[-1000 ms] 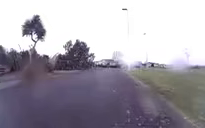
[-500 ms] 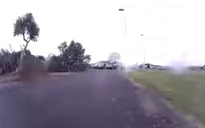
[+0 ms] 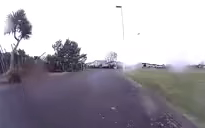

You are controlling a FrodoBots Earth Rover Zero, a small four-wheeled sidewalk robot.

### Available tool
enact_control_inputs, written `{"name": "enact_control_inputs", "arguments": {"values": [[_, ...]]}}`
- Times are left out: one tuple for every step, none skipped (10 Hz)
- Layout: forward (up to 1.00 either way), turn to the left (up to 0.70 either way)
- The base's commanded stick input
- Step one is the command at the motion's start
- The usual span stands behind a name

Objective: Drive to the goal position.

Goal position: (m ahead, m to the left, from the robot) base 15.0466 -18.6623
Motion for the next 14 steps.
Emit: {"name": "enact_control_inputs", "arguments": {"values": [[1.0, 0.0], [1.0, 0.0], [1.0, 0.0], [1.0, 0.0], [1.0, 0.0], [1.0, 0.0], [1.0, 0.0], [1.0, 0.0], [1.0, 0.0], [1.0, 0.0], [1.0, 0.0], [1.0, 0.0], [1.0, 0.13], [1.0, 0.29]]}}
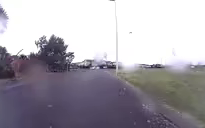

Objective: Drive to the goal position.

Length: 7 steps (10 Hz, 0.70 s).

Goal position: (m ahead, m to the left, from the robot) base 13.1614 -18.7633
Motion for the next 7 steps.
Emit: {"name": "enact_control_inputs", "arguments": {"values": [[1.0, 0.4], [1.0, 0.4], [1.0, 0.4], [1.0, 0.4], [1.0, 0.0], [1.0, 0.0], [1.0, 0.0]]}}
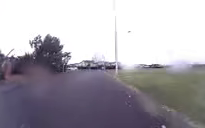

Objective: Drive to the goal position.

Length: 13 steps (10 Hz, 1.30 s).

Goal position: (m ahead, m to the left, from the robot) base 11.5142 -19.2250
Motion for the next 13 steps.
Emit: {"name": "enact_control_inputs", "arguments": {"values": [[1.0, 0.0], [1.0, 0.0], [1.0, 0.0], [1.0, 0.0], [1.0, 0.0], [1.0, 0.0], [1.0, 0.0], [1.0, 0.0], [1.0, 0.0], [1.0, 0.0], [1.0, 0.0], [1.0, 0.0], [1.0, 0.0]]}}
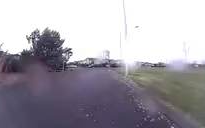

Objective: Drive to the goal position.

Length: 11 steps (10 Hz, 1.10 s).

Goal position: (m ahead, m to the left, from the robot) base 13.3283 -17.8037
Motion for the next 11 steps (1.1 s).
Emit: {"name": "enact_control_inputs", "arguments": {"values": [[1.0, 0.0], [1.0, 0.0], [1.0, 0.0], [1.0, 0.0], [1.0, 0.0], [1.0, 0.0], [1.0, 0.0], [1.0, 0.0], [1.0, 0.0], [1.0, 0.0], [1.0, 0.0]]}}
